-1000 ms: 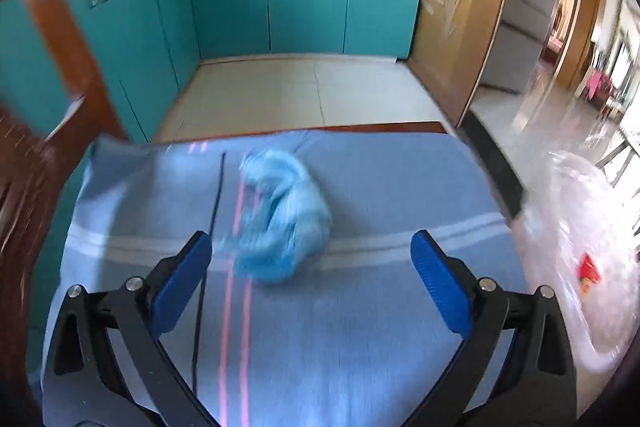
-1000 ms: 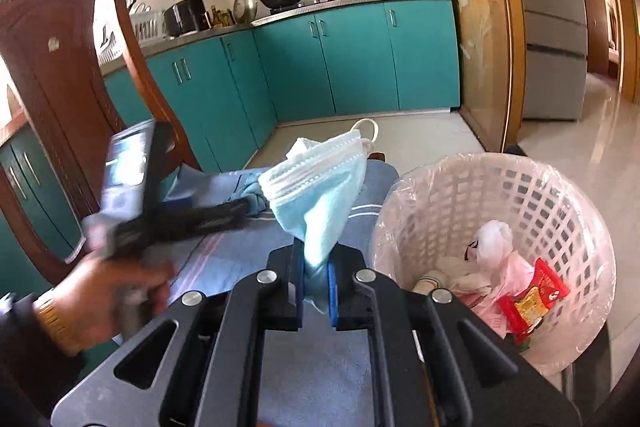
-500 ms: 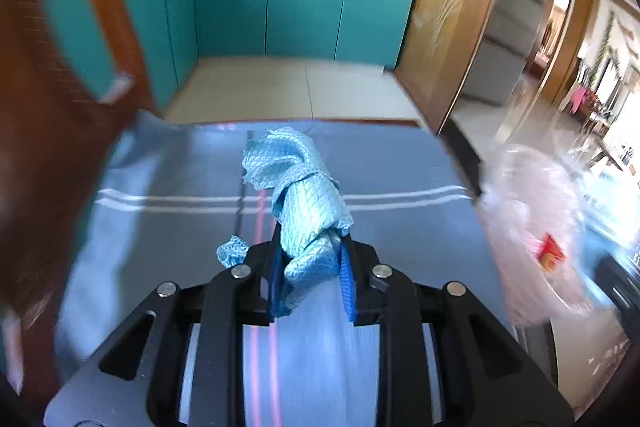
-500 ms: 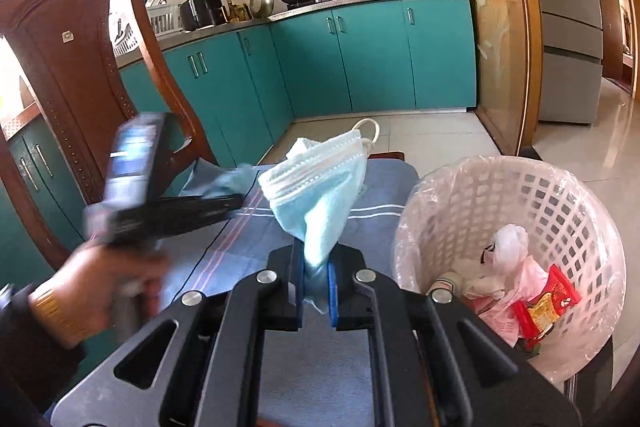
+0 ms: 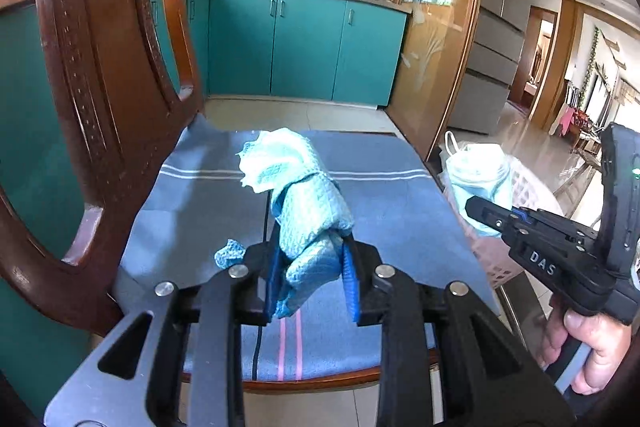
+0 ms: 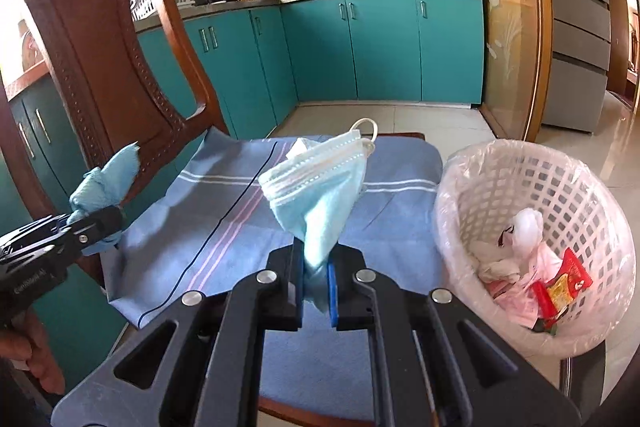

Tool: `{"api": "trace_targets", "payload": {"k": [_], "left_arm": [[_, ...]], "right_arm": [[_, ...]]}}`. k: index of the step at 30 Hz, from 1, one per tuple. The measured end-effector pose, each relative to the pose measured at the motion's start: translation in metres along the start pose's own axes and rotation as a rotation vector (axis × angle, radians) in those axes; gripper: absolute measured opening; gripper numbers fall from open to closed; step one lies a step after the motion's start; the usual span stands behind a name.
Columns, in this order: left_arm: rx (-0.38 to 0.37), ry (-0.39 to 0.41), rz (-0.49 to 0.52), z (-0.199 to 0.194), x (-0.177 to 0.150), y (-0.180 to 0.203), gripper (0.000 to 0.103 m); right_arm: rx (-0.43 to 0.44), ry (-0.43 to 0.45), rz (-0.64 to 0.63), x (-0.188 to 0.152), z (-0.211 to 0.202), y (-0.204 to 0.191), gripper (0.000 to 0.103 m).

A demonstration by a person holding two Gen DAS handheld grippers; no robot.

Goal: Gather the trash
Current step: 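Lift the blue cloth with the left tool while the right tool carries the mask to the basket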

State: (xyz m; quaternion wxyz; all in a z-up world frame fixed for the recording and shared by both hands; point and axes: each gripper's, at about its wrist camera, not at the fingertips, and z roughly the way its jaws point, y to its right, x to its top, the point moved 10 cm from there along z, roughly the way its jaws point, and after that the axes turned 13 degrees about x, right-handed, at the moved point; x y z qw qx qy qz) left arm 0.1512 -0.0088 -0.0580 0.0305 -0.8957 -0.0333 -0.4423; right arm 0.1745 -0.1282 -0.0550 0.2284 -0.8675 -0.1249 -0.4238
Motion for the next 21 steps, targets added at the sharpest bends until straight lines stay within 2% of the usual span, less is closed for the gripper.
{"api": "trace_targets", "payload": {"k": [16, 19, 21], "left_arm": [[0.0, -0.023, -0.009, 0.008, -0.002, 0.005, 0.027], [-0.002, -0.028, -0.003, 0.011, -0.003, 0.008, 0.027], [-0.003, -0.029, 0.002, 0.012, -0.003, 0.009, 0.027]], "right_arm": [[0.001, -0.011, 0.011, -0.005, 0.005, 0.0, 0.009], [-0.018, 0.03, 0.014, 0.005, -0.008, 0.009, 0.009], [-0.053, 0.079, 0.034, 0.018, -0.024, 0.03, 0.009]]}}
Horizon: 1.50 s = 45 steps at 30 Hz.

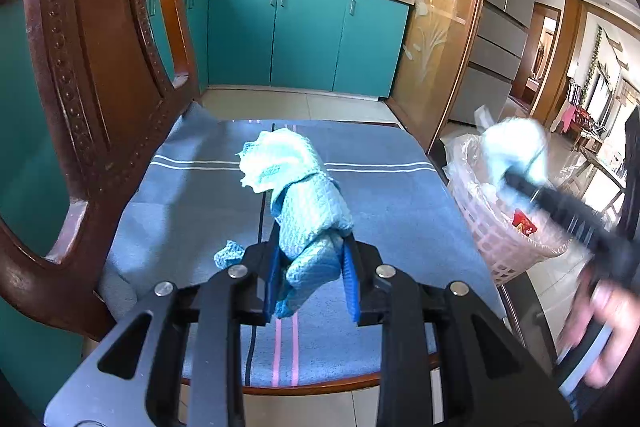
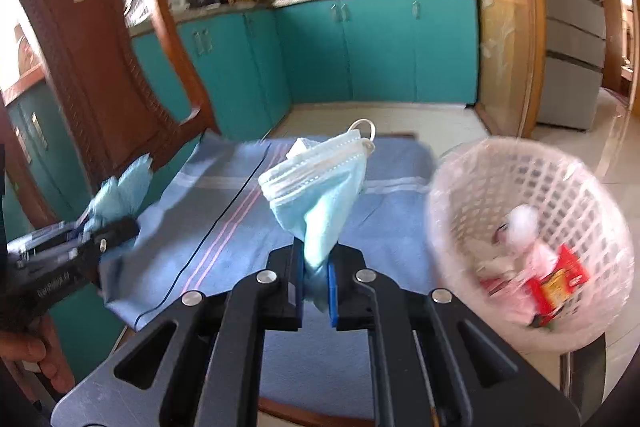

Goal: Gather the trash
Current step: 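Lift the blue cloth with the left tool while the right tool carries the mask to the basket, then drop the mask from the right tool while the left tool drops the blue cloth into the basket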

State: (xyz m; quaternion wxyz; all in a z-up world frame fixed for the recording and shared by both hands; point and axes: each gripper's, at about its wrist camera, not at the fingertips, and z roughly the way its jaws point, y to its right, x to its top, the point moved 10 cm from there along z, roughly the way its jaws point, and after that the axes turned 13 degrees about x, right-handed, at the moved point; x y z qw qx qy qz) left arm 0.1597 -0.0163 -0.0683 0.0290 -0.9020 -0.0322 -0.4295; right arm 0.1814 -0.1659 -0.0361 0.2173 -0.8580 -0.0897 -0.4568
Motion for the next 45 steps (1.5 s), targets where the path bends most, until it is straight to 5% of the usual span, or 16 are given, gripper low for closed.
{"api": "trace_targets", "payload": {"k": [3, 5, 6, 7, 14, 20, 22, 24, 25, 30, 41, 45], "left_arm": [[-0.007, -0.002, 0.009, 0.002, -0.001, 0.003, 0.027], [-0.024, -0.015, 0.02, 0.004, -0.003, 0.01, 0.027], [-0.033, -0.017, 0.027, 0.005, -0.004, 0.015, 0.027], [-0.044, -0.021, 0.04, 0.006, -0.006, 0.023, 0.027], [-0.167, -0.057, 0.128, 0.007, -0.005, 0.113, 0.027], [-0.304, -0.041, 0.2, 0.004, 0.037, 0.231, 0.031], [-0.351, -0.046, 0.223, 0.005, 0.054, 0.268, 0.042], [-0.346, -0.036, 0.242, 0.008, 0.067, 0.293, 0.094], [-0.322, -0.015, 0.237, 0.008, 0.073, 0.296, 0.098], [-0.269, 0.007, 0.172, 0.006, 0.085, 0.274, 0.099], [-0.125, -0.009, 0.084, 0.004, 0.071, 0.108, 0.1], [0.003, 0.016, 0.058, 0.007, 0.061, 0.048, 0.1]], "right_arm": [[-0.084, 0.073, 0.086, 0.021, -0.024, 0.055, 0.01], [-0.164, 0.073, 0.122, 0.024, -0.032, 0.091, 0.025], [-0.204, 0.041, 0.137, 0.021, -0.032, 0.111, 0.056], [-0.231, 0.04, 0.158, 0.019, -0.035, 0.125, 0.074], [-0.32, 0.163, 0.229, 0.031, -0.079, 0.16, 0.086], [-0.382, 0.271, 0.316, 0.035, -0.111, 0.188, 0.088], [-0.416, 0.306, 0.352, 0.035, -0.123, 0.2, 0.088], [-0.416, 0.322, 0.38, 0.034, -0.128, 0.208, 0.088], [-0.416, 0.327, 0.388, 0.035, -0.13, 0.21, 0.088], [-0.411, 0.34, 0.402, 0.036, -0.131, 0.212, 0.088], [-0.349, 0.271, 0.333, 0.036, -0.098, 0.173, 0.088], [-0.318, 0.22, 0.279, 0.035, -0.078, 0.149, 0.088]]}}
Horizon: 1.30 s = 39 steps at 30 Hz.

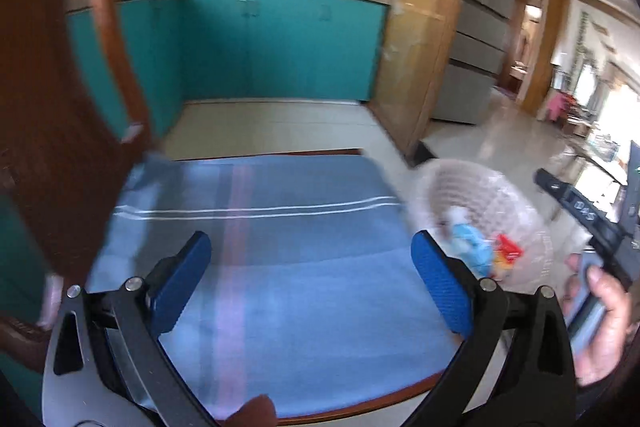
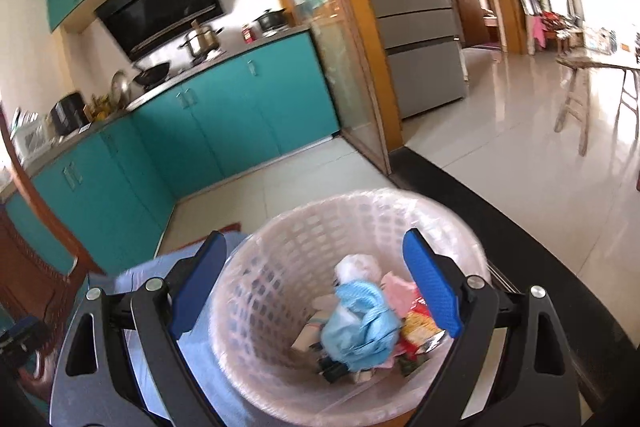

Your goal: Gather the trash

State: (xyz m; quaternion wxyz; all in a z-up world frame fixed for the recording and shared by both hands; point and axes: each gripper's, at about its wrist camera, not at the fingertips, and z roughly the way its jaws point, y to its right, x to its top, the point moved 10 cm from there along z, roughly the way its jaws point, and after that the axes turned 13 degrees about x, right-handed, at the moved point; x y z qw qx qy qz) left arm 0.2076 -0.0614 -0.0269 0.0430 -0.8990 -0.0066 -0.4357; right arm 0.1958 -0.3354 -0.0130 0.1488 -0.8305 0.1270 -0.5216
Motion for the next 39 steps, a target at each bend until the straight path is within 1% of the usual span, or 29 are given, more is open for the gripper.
{"api": "trace_targets", "payload": {"k": [3, 6, 9, 12, 15, 19, 23, 27, 32, 39], "left_arm": [[0.099, -0.027, 0.016, 0.014, -0.02, -0.03, 0.1], [0.132, -0.051, -0.005, 0.031, -0.036, -0.049, 0.1], [0.186, -0.069, -0.022, 0.048, -0.052, -0.065, 0.1], [0.189, -0.084, -0.039, 0.053, -0.058, -0.069, 0.1], [0.177, -0.067, -0.06, 0.047, -0.054, -0.069, 0.1], [0.159, -0.042, -0.09, 0.037, -0.048, -0.066, 0.1], [0.163, -0.04, -0.079, 0.034, -0.049, -0.062, 0.1], [0.182, -0.04, -0.053, 0.035, -0.05, -0.059, 0.1], [0.175, -0.038, -0.055, 0.035, -0.05, -0.059, 0.1], [0.173, -0.042, -0.054, 0.036, -0.049, -0.059, 0.1]], "right_arm": [[0.037, -0.047, -0.058, -0.016, 0.009, -0.031, 0.09], [0.076, -0.087, -0.107, -0.036, 0.016, -0.062, 0.093], [0.126, -0.138, -0.166, -0.058, 0.021, -0.095, 0.095], [0.149, -0.17, -0.207, -0.078, 0.023, -0.118, 0.098], [0.18, -0.223, -0.215, -0.097, 0.028, -0.138, 0.099], [0.202, -0.268, -0.223, -0.116, 0.031, -0.149, 0.099], [0.201, -0.271, -0.241, -0.126, 0.032, -0.156, 0.099], [0.186, -0.267, -0.245, -0.125, 0.034, -0.153, 0.099], [0.174, -0.272, -0.249, -0.126, 0.037, -0.149, 0.099], [0.181, -0.274, -0.265, -0.127, 0.039, -0.148, 0.099]]}}
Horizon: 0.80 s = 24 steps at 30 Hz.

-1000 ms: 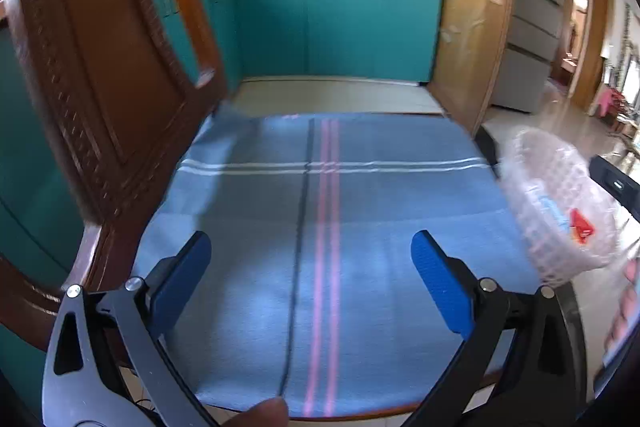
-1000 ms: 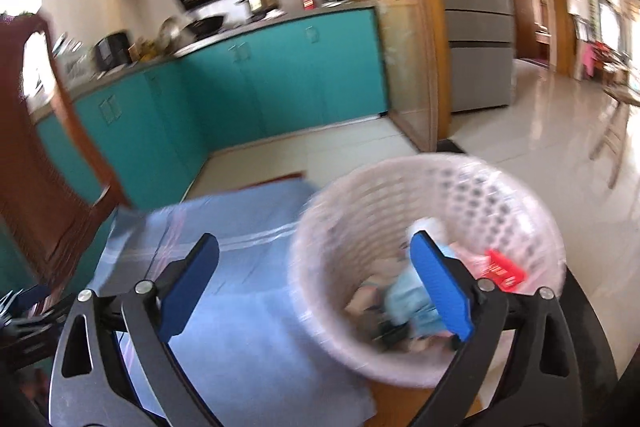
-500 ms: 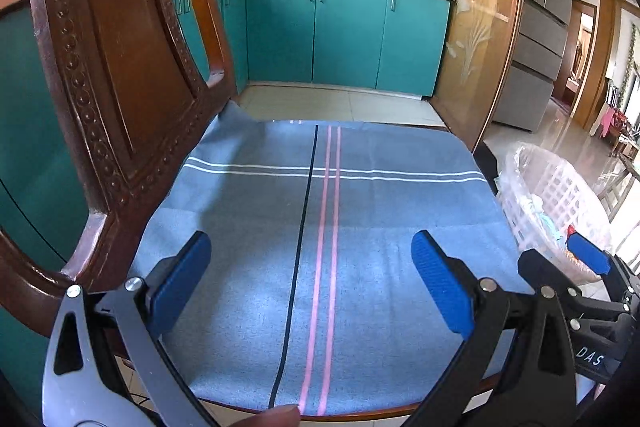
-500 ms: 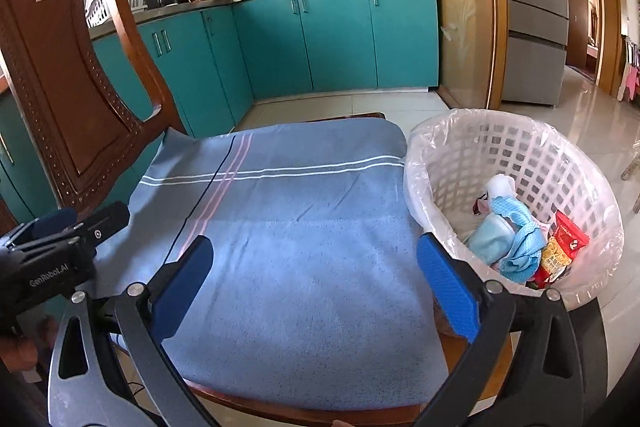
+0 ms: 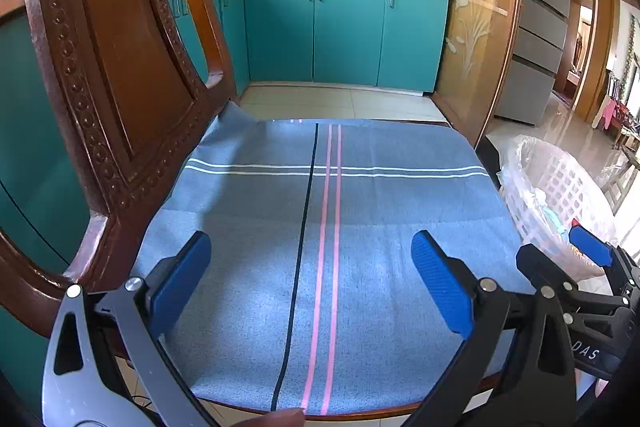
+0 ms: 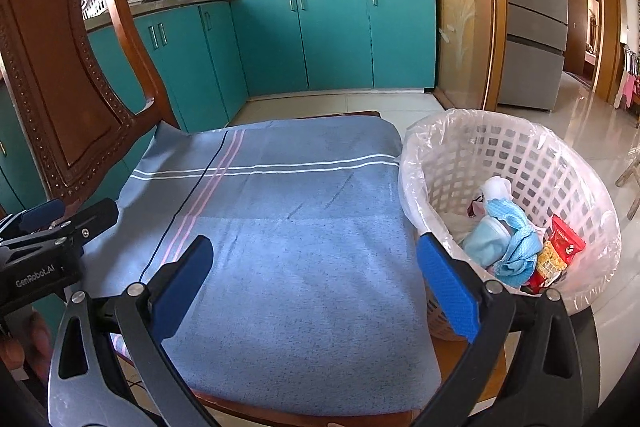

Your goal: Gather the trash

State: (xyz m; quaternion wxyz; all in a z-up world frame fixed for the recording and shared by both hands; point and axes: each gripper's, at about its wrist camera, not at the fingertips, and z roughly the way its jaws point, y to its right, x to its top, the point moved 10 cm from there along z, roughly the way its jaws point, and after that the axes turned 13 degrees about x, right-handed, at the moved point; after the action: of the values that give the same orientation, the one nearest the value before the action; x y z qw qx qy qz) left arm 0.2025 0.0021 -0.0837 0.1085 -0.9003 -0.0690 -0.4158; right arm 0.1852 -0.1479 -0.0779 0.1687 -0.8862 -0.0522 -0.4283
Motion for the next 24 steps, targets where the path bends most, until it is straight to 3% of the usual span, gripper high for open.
{"api": "trace_targets", "payload": {"k": [24], "left_arm": [[-0.01, -0.005, 0.004, -0.0006, -0.0018, 0.0019, 0.1]], "right_arm": [[-0.004, -0.004, -0.007, -0.0008, 0.0011, 0.0002, 0.099]]}}
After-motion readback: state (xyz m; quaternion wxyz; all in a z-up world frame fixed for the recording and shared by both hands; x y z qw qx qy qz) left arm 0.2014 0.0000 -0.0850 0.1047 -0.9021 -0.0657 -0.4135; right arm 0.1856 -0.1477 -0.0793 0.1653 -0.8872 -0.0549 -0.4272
